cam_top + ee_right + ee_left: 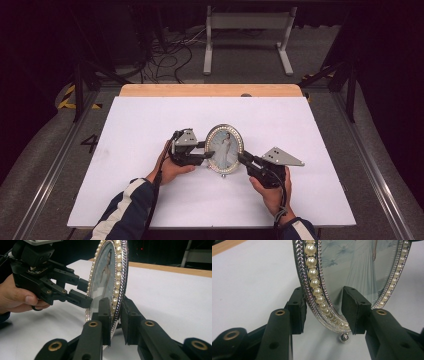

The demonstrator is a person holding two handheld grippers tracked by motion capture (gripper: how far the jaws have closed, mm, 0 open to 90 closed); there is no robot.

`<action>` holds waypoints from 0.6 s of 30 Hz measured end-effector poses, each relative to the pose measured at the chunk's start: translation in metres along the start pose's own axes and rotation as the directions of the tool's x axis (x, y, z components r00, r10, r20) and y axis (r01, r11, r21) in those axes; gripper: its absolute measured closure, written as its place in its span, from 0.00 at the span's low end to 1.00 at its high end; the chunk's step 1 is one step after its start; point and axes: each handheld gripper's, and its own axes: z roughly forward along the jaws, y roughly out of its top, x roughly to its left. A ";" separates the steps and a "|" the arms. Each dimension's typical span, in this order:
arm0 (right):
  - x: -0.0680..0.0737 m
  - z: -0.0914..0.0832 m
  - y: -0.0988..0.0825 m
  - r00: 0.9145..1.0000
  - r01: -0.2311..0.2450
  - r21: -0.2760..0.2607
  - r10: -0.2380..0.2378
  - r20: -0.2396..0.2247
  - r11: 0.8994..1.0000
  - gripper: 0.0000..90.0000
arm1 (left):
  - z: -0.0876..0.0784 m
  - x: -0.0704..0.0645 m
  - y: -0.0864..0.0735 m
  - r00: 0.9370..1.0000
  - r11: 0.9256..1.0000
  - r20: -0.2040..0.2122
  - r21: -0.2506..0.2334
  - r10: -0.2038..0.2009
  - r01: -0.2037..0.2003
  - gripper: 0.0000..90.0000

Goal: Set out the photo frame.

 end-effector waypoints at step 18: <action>-0.004 0.009 0.002 1.000 -0.006 0.008 0.006 -0.010 1.000 0.87 | -0.009 -0.003 -0.005 1.000 1.000 -0.003 0.025 -0.001 0.001 0.69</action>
